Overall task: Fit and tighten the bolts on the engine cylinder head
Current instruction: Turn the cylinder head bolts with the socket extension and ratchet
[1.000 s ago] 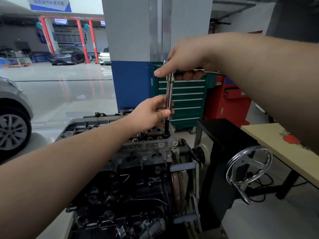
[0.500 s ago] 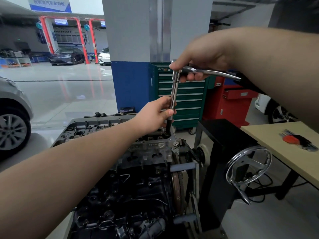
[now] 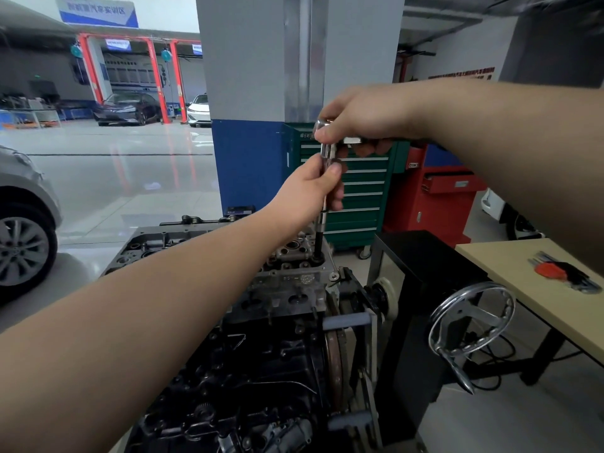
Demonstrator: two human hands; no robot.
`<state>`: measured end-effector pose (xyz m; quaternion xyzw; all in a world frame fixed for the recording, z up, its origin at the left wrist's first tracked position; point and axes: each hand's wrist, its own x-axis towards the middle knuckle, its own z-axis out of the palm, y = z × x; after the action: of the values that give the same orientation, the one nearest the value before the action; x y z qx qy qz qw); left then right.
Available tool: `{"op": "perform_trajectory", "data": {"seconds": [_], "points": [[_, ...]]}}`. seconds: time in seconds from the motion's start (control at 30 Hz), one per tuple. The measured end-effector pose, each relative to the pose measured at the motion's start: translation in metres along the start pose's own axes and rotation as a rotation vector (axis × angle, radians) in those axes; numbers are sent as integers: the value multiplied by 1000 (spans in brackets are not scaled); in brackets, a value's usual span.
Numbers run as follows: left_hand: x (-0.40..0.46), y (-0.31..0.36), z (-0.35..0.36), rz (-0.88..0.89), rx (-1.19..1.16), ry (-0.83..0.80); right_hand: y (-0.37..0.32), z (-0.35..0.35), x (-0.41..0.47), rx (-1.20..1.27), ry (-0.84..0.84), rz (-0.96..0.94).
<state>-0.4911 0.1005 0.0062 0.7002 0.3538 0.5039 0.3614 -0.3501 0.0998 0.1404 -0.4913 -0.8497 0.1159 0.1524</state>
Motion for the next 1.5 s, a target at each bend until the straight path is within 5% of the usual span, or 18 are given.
{"op": "perform_trajectory", "data": {"seconds": [0.37, 0.6, 1.03, 1.23, 1.5], "points": [[13, -11, 24, -7, 63, 183, -10, 6, 12, 78, 92, 294], [15, -2, 20, -79, -84, 162, -5, 25, 2, -652, 296, -47], [15, -3, 21, -78, -109, 112, 27, 26, 8, -645, 455, -184], [1, -17, 8, 17, -144, -34, 21, 15, 4, -370, 233, -95], [-3, -19, 18, 48, -38, 75, -3, -20, -6, 207, -182, 264]]}}
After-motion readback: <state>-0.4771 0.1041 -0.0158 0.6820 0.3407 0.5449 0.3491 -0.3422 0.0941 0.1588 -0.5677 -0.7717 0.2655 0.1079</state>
